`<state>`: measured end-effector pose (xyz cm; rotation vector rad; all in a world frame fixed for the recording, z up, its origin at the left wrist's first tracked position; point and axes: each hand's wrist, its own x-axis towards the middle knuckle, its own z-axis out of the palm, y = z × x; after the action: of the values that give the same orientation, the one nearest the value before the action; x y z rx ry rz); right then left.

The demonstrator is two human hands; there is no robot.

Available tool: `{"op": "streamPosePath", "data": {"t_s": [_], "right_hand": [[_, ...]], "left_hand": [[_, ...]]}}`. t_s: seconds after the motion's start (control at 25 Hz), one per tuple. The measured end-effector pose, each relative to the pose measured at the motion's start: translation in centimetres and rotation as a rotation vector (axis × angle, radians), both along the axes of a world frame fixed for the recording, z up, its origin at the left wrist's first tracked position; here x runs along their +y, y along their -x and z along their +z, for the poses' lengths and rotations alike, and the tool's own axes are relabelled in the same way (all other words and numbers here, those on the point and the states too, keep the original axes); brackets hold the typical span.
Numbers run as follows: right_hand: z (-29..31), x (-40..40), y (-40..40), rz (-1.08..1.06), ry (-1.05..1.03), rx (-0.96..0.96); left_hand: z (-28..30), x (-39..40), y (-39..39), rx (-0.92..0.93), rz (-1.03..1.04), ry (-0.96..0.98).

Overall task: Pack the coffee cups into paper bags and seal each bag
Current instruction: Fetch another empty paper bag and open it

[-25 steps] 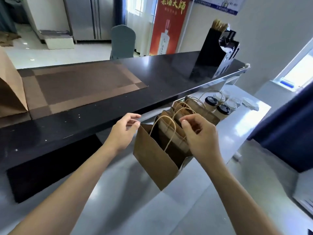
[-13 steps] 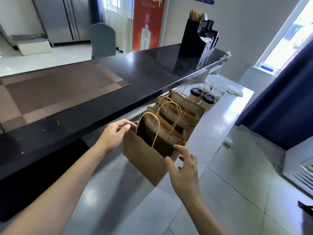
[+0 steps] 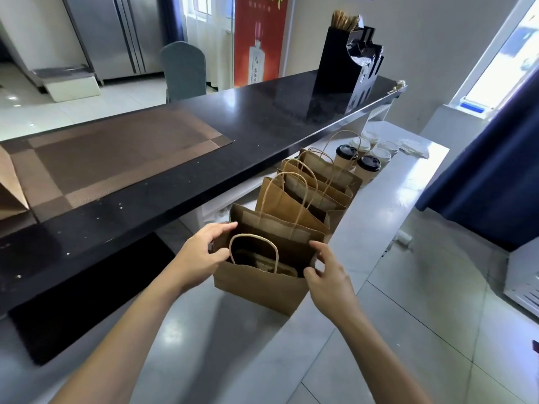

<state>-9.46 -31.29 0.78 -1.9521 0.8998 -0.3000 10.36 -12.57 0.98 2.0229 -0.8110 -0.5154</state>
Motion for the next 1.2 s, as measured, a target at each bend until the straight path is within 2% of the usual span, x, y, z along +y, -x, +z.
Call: {"op": "streamPosePath", "data": {"t_s": [0.28, 0.68, 0.96, 1.2], "right_hand": [[0.6, 1.3, 1.9, 0.033, -0.005, 0.009], [1.7, 0.9, 9.0, -0.036, -0.028, -0.138], [2.7, -3.7, 15.0, -0.179, -0.048, -0.238], [3.3, -10.6, 21.9, -0.286, -0.031, -0.264]], "left_hand": [[-0.2, 2.0, 2.8, 0.053, -0.027, 0.016], [1.2, 2.4, 8.9, 0.003, -0.131, 0.074], [3.7, -3.4, 14.2, -0.092, -0.217, 0.072], [4.3, -12.0, 20.3, -0.096, -0.27, 0.078]]}}
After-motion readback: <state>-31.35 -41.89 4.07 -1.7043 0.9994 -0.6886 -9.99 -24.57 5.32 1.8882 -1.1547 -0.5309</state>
